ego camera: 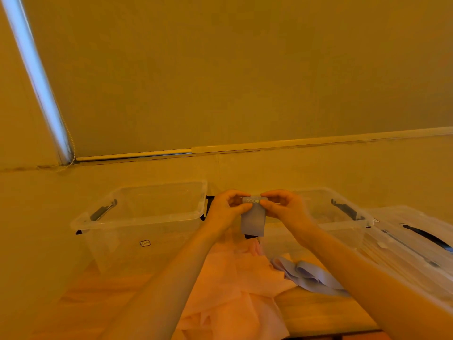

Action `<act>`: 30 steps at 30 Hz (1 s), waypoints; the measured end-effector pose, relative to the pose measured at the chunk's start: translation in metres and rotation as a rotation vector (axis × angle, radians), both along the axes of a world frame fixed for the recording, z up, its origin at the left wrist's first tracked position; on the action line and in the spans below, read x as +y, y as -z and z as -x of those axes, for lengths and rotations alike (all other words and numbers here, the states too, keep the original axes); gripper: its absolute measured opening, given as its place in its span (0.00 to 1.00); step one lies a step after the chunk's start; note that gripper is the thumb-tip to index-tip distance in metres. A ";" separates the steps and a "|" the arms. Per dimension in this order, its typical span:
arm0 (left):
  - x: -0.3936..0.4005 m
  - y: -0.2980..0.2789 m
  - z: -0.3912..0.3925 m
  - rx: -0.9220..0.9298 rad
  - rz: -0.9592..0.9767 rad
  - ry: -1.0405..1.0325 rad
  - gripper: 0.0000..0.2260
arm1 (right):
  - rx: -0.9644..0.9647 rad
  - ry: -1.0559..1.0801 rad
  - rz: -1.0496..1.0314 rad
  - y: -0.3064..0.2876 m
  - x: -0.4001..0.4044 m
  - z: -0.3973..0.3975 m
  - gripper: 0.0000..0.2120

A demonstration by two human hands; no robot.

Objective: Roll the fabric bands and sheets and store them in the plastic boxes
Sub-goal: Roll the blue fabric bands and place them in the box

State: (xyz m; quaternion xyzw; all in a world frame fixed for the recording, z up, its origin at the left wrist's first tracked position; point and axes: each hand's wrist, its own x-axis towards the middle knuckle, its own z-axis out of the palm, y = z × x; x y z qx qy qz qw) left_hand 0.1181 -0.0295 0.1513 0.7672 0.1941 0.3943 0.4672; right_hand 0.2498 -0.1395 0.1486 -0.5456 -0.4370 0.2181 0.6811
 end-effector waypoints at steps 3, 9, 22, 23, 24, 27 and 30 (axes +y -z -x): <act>-0.001 0.000 0.000 -0.014 0.020 -0.007 0.08 | -0.015 -0.003 0.018 0.002 -0.002 -0.001 0.11; -0.002 0.000 0.000 -0.015 0.034 -0.006 0.09 | -0.005 0.005 0.026 0.001 -0.003 -0.002 0.12; -0.003 -0.002 0.004 0.023 0.015 -0.014 0.08 | -0.004 0.008 0.027 0.000 -0.006 0.006 0.07; -0.003 -0.002 0.004 0.023 0.015 -0.022 0.07 | -0.027 0.011 0.030 0.000 -0.006 0.006 0.09; -0.003 -0.001 0.004 0.021 0.014 -0.030 0.07 | -0.041 0.015 0.033 0.000 -0.006 0.006 0.11; -0.002 0.000 0.005 0.018 0.013 -0.031 0.08 | -0.046 0.022 0.030 -0.001 -0.006 0.006 0.11; -0.002 0.001 0.005 0.025 0.013 -0.027 0.11 | 0.001 0.020 0.014 -0.002 -0.005 0.008 0.09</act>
